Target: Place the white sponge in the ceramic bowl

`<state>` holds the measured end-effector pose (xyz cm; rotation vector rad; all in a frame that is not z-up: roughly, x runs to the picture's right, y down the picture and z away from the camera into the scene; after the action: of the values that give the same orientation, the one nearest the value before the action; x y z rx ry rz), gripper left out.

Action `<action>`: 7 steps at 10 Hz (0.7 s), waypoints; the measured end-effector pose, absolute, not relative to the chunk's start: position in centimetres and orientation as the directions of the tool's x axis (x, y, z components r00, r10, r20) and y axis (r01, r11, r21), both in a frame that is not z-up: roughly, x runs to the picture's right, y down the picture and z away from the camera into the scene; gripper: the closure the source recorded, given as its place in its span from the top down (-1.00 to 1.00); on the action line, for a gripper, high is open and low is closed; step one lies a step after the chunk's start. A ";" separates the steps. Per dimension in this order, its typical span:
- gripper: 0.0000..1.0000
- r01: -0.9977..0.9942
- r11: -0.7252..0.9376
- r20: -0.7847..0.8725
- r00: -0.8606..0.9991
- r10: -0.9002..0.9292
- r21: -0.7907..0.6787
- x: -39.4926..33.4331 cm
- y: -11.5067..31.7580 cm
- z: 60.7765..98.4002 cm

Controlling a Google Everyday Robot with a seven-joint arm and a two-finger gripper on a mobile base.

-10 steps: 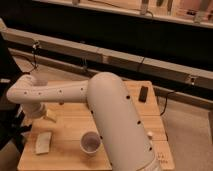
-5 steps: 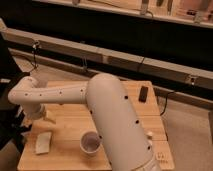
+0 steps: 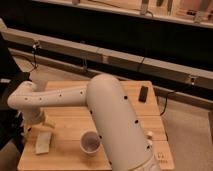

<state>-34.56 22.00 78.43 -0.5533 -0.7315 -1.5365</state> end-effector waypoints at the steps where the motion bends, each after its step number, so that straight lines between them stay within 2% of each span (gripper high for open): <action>1: 0.60 0.993 -0.002 0.732 -0.090 -0.675 0.120 -34.3 22.8 78.5; 5: 0.60 0.996 0.036 0.783 -0.037 -0.621 0.076 -33.4 26.3 79.3; 6: 0.57 0.997 0.043 0.792 -0.025 -0.610 0.064 -33.2 26.8 79.4; 7: 0.45 0.997 0.050 0.803 -0.013 -0.596 0.053 -33.0 27.4 79.6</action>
<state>-33.03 27.41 79.64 -0.6695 -0.7813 -1.4238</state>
